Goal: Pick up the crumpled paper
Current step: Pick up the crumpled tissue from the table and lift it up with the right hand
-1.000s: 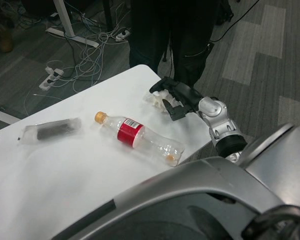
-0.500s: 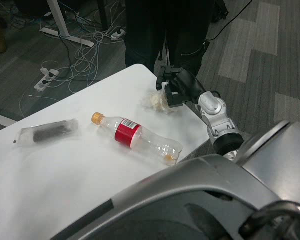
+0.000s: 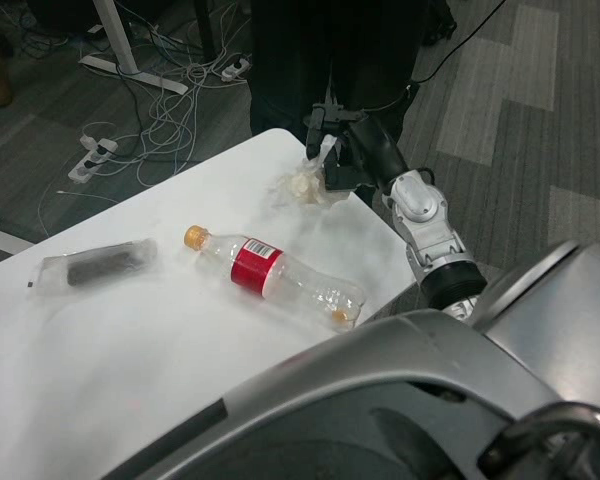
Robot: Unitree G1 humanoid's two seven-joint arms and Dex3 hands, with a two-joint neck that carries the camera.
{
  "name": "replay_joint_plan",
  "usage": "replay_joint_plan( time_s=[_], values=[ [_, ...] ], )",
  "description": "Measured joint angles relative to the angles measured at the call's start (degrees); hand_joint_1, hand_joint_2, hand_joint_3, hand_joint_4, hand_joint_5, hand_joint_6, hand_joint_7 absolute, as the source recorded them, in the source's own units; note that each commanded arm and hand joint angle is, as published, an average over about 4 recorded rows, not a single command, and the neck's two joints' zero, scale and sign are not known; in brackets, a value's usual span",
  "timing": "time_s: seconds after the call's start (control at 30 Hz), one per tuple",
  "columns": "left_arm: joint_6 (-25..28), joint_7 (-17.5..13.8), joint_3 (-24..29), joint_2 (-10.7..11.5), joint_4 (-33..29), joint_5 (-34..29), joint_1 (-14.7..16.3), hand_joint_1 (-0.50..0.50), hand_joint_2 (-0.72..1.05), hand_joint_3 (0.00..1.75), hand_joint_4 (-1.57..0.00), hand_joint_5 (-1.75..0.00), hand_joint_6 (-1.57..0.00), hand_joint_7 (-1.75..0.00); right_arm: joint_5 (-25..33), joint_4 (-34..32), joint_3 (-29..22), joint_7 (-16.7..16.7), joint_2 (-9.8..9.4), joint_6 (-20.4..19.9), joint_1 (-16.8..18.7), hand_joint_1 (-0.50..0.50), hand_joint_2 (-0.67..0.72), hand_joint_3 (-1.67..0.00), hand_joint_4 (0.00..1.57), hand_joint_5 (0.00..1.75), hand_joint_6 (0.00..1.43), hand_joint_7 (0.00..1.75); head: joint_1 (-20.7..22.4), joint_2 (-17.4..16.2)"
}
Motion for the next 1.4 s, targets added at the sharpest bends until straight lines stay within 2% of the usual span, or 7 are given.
replay_joint_plan(
  time_s=[0.33, 0.57, 0.8, 0.93, 1.0, 1.23, 1.4],
  values=[
    [-0.2, 0.0, -0.1, 0.0, 0.1, -0.6, 0.0, -0.50, -0.02, 0.00, -0.12, 0.00, 0.00, 0.00, 6.4, -1.2, 5.0, -4.3, -0.50, 0.0, -0.8, -0.46, -0.60, -1.59, 0.20, 0.68, 1.00, 1.59, 0.3, 2.6],
    [-0.4, 0.0, -0.8, 0.1, 0.6, -0.8, 0.0, -0.50, -0.02, 0.00, -0.11, 0.00, 0.00, 0.00, 15.5, -1.6, 12.3, -12.8, -0.81, -0.6, -2.8, -0.46, -0.60, -1.59, 0.26, 0.68, 1.03, 1.54, 3.2, 6.5],
    [-0.5, 0.0, -1.0, 0.2, 1.0, -0.8, 0.0, -0.50, -0.02, 0.00, -0.13, 0.00, 0.00, 0.00, 21.0, -1.5, 21.6, -22.3, -1.26, -5.0, -7.8, -0.45, -0.60, -1.59, 0.32, 0.68, 1.08, 1.54, 4.5, 7.5],
    [-0.5, 0.0, -1.1, 0.3, 1.3, -1.1, -0.2, -0.50, -0.02, 0.00, -0.15, 0.00, 0.00, 0.00, 21.8, -0.8, 26.6, -25.4, -1.45, -6.6, -12.9, -0.42, -0.60, -1.59, 0.34, 0.68, 1.08, 1.54, 19.4, 13.8],
    [-0.6, 0.0, -1.4, 0.3, 1.3, -1.6, -0.4, -0.50, -0.02, 0.00, -0.15, 0.00, 0.00, 0.00, 21.4, 0.4, 27.9, -26.3, -1.46, -6.8, -15.0, -0.42, -0.60, -1.59, 0.34, 0.68, 1.08, 1.54, 23.7, 15.1],
    [-1.0, 0.0, -2.8, 0.3, 1.3, -3.4, -0.6, -0.50, -0.02, 0.00, -0.15, 0.00, 0.00, 0.00, 18.9, 2.9, 30.6, -30.4, -1.33, -7.0, -18.8, -0.42, -0.60, -1.59, 0.34, 0.58, 1.08, 1.55, 36.6, 17.4],
    [-1.0, 0.0, -4.2, 0.2, 1.3, -3.8, -0.7, -0.50, -0.02, 0.00, -0.13, 0.00, 0.00, 0.00, 18.8, 3.4, 32.8, -32.1, -1.30, -7.3, -20.3, -0.42, -0.60, -1.59, 0.34, 0.58, 1.08, 1.55, 41.0, 17.3]
  ],
)
